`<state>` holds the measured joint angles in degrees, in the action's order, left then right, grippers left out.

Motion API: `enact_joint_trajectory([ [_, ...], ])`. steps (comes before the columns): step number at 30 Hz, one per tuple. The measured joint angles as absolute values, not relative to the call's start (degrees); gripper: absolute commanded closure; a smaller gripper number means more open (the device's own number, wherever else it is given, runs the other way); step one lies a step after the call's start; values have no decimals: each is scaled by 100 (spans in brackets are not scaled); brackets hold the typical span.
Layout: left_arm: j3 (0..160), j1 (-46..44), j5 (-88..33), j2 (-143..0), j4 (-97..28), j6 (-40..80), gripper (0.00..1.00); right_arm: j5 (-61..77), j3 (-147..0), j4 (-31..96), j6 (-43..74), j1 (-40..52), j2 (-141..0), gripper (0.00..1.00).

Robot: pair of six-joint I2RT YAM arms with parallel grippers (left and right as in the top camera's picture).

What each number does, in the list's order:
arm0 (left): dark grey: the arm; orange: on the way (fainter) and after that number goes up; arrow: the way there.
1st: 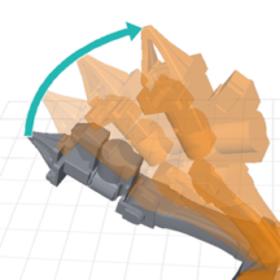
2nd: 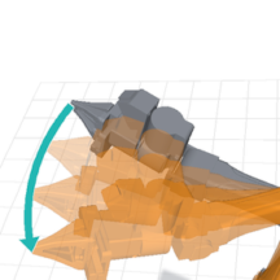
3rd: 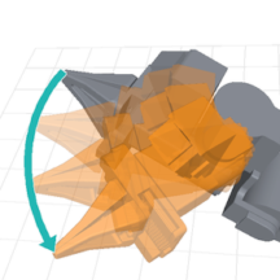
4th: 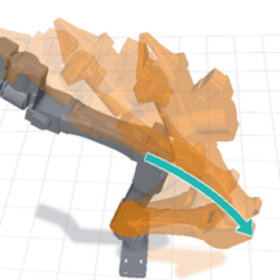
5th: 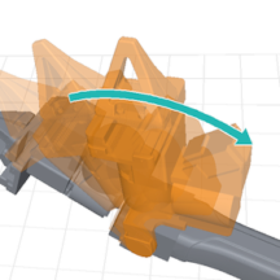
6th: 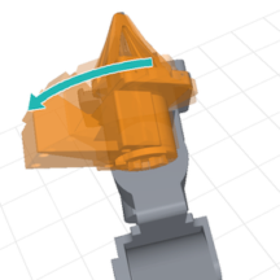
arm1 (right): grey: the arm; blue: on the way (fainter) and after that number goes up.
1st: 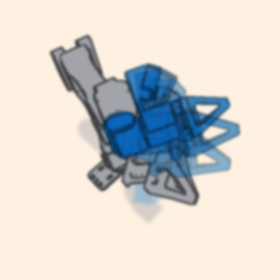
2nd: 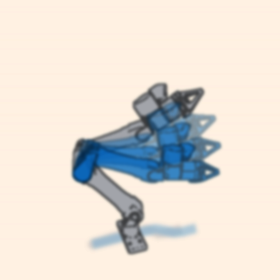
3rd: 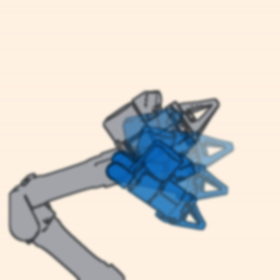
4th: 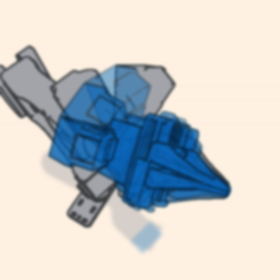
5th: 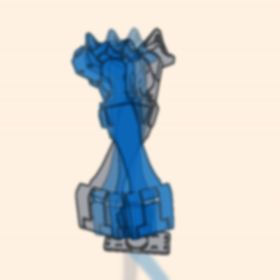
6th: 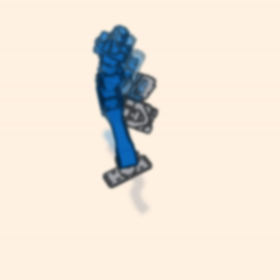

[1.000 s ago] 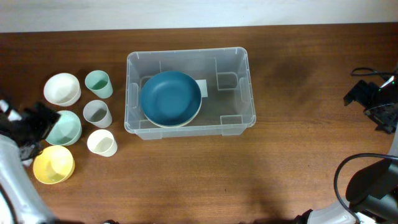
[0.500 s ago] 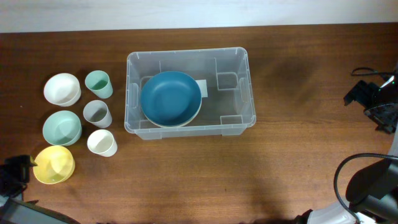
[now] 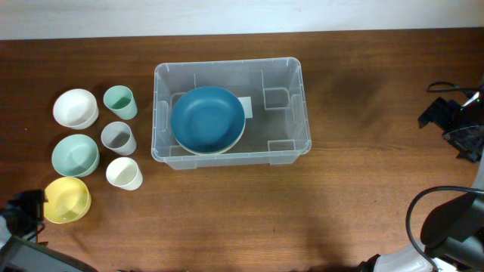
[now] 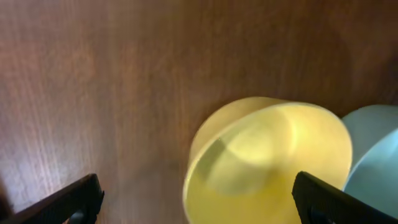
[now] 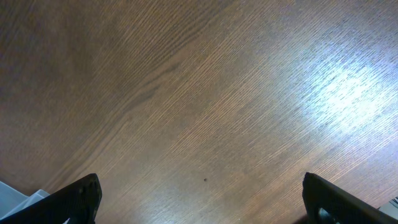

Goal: Pack container
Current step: 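Move the left gripper over the yellow bowl at front left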

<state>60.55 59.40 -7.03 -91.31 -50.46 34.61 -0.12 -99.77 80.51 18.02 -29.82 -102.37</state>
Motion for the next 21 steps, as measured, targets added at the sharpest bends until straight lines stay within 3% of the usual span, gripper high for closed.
enact_joint_trajectory([
  [10,6055,4797,-8,-9131,-4923,3675,1,-10,-9977,8051,1802,-2982,-10237,1],
  [21,5627,4753,657,-9144,-4866,3857,0,-12,-9977,8053,1800,-2982,-10237,1],
])
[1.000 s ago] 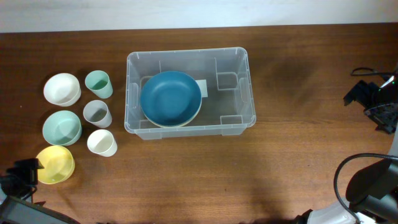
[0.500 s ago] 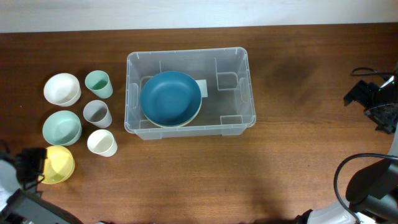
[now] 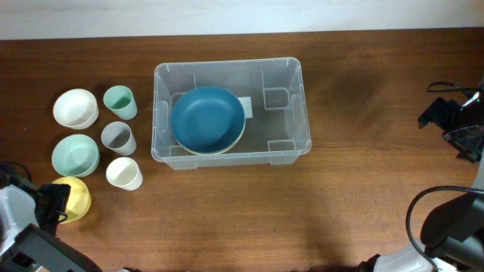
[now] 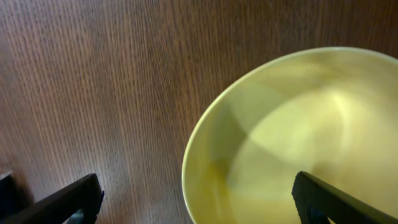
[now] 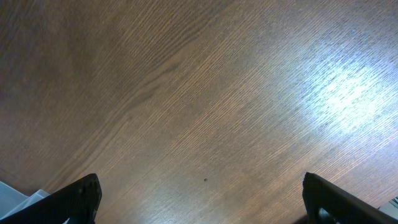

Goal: Pack container
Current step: 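Move the left gripper over the yellow bowl at front left, then grip the yellow bowl's rim with the left gripper and lift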

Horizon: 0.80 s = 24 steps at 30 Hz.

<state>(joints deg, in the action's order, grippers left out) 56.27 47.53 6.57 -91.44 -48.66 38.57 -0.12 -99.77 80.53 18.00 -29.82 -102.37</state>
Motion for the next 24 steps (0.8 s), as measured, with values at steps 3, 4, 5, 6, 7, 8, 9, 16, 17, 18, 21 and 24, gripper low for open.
enact_joint_trajectory([
  [3,5603,4753,676,-9201,-4772,3872,1,-10,-9977,8053,1798,-2982,-10237,1],
  [4,5603,4753,694,-9233,-4744,3885,1,-10,-9977,8053,1804,-2982,-10237,1],
  [5,5603,4753,709,-9260,-4709,3887,1,-10,-9977,8053,1802,-2982,-10237,1],
  [6,5603,4753,716,-9268,-4683,3887,1,-10,-9977,8051,1802,-2982,-10237,1],
  [7,5603,4753,733,-9282,-4611,3887,1,-10,-9977,8053,1804,-2982,-10237,1],
  [8,5603,4753,744,-9292,-4578,3889,1,-10,-9977,8053,1804,-2982,-10237,1],
  [9,5603,4753,757,-9314,-4541,3887,1,-10,-9977,8053,1804,-2982,-10237,1],
  [16,5601,4753,762,-9791,-4442,3887,1,-10,-9977,8053,1802,-2982,-10237,1],
  [17,5601,4753,762,-9856,-4423,3887,1,-10,-9977,8053,1802,-2982,-10237,1],
  [18,5601,4753,760,-9929,-4405,3887,1,-12,-9977,8053,1802,-2982,-10237,1],
  [21,5601,4753,755,-9981,-4401,3889,1,-10,-9977,8053,1800,-2982,-10237,1],
  [24,5601,4753,757,-9981,-4397,3889,1,-12,-9977,8053,1804,-2982,-10237,1],
])
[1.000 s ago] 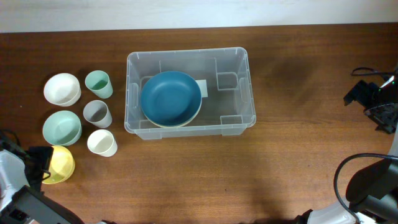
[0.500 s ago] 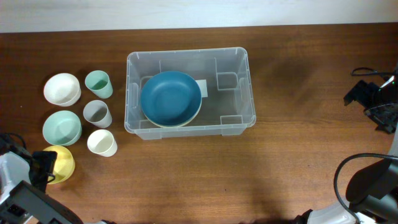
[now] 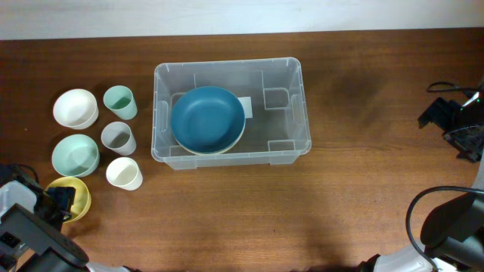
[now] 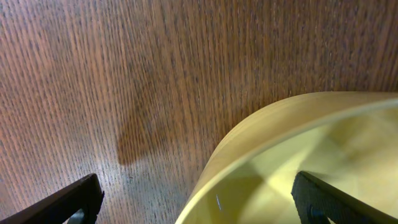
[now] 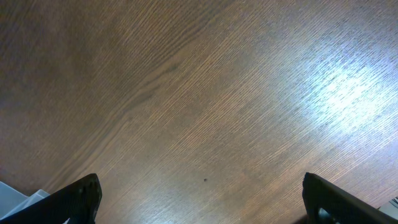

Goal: Pack container
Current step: 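Grip the yellow bowl's rim with the left gripper and lift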

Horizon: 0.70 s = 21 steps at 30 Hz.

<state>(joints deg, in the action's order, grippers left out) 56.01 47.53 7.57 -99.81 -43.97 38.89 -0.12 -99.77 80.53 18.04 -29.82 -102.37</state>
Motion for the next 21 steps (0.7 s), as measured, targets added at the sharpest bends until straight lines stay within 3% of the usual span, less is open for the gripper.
enact_joint_trajectory([
  [3,5601,4753,751,-9981,-4381,3894,34,-10,-9977,8051,1800,-2982,-10237,1],
  [7,5599,4753,755,-9988,-4368,3898,58,-12,-9977,8053,1800,-2982,-10237,1],
  [12,5599,4753,755,-9988,-4364,3951,80,-10,-9977,8053,1802,-2982,-10237,1],
  [15,5599,4753,757,-9988,-4366,3948,84,-10,-9977,8053,1800,-2982,-10237,1],
  [18,5599,4753,753,-9988,-4390,3975,98,-10,-9977,8053,1800,-2982,-10237,1],
  [21,5782,4753,633,-9926,-4613,3977,99,-10,-9977,8053,1802,-2982,-10237,1],
])
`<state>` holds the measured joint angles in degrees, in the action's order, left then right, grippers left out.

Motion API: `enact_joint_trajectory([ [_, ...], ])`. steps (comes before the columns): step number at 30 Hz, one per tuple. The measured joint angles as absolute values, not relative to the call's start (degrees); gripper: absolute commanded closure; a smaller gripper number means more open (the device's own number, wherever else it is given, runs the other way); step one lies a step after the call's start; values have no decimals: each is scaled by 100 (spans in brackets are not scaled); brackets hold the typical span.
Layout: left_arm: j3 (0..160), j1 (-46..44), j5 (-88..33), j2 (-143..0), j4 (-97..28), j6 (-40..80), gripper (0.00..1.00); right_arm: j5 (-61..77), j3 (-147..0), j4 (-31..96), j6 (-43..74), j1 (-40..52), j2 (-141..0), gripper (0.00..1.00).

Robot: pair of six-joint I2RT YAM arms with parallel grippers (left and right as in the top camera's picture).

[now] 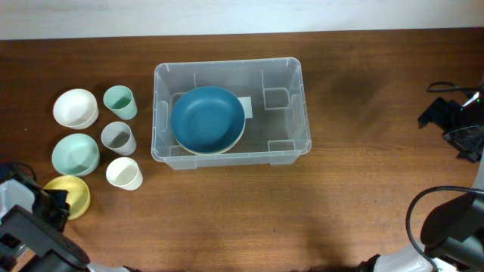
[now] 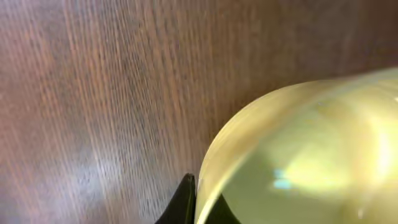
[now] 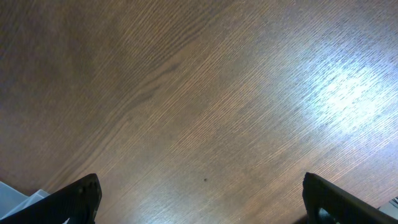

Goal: Pack container
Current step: 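Grip the yellow bowl's rim with the left gripper and lift, then carry the yellow bowl into the container's right side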

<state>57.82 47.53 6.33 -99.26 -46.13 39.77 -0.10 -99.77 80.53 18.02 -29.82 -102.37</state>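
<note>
The clear plastic container (image 1: 227, 158) stands mid-table with a blue bowl (image 1: 207, 119) inside it. At the front left is a yellow bowl (image 1: 72, 193). My left gripper (image 1: 54, 202) is shut on its near-left rim. In the left wrist view the two dark fingertips (image 2: 185, 198) pinch the yellow bowl's (image 2: 298, 155) wall, one tip outside and one inside. My right gripper (image 3: 202, 208) hangs open over bare wood at the far right (image 1: 456, 125), holding nothing.
Left of the container stand a white bowl (image 1: 75, 108), a pale green bowl (image 1: 75, 155), and three cups: green (image 1: 119, 101), grey (image 1: 117, 137) and white (image 1: 123, 173). The pale green bowl and white cup are close to the yellow bowl.
My left gripper's fingers stood wide apart at the yellow bowl's rim; now they are shut on that rim. The bowl sits about where it was. The right arm is unchanged.
My left gripper was open just left of the yellow bowl, then lower and right over its rim, then straddling the rim with fingers wide. Now it grips the rim. The right gripper stayed open and still at the far right throughout.
</note>
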Motion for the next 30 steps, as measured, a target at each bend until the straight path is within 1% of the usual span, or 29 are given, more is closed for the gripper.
enact_joint_trajectory([
  [3,5986,4759,628,-9915,-4982,3975,99,-10,-9977,8051,1804,-2982,-10237,1],
  [7,6458,4799,674,-9926,-5857,3972,99,-10,-9977,8051,1802,-2982,-10237,1],
  [13,6932,4803,709,-9806,-6449,3972,99,-12,-9977,8053,1802,-2982,-10237,1],
  [18,7194,4803,399,-9142,-6726,3975,99,-12,-9977,8053,1802,-2982,-10237,1],
  [23,7266,4744,-746,-8156,-6659,3975,99,-12,-9977,8051,1802,-2982,-10237,1],
  [25,7269,4550,-1238,-7708,-6462,3975,99,-12,-9977,8051,1802,-2982,-10237,1],
  [29,7295,3597,-1916,-6919,-5520,3979,99,-5,-9977,8058,1804,-2982,-10237,1],
  [30,7303,3065,-2051,-6692,-5094,3972,99,-12,-9977,8055,1806,-2982,-10237,1],
])
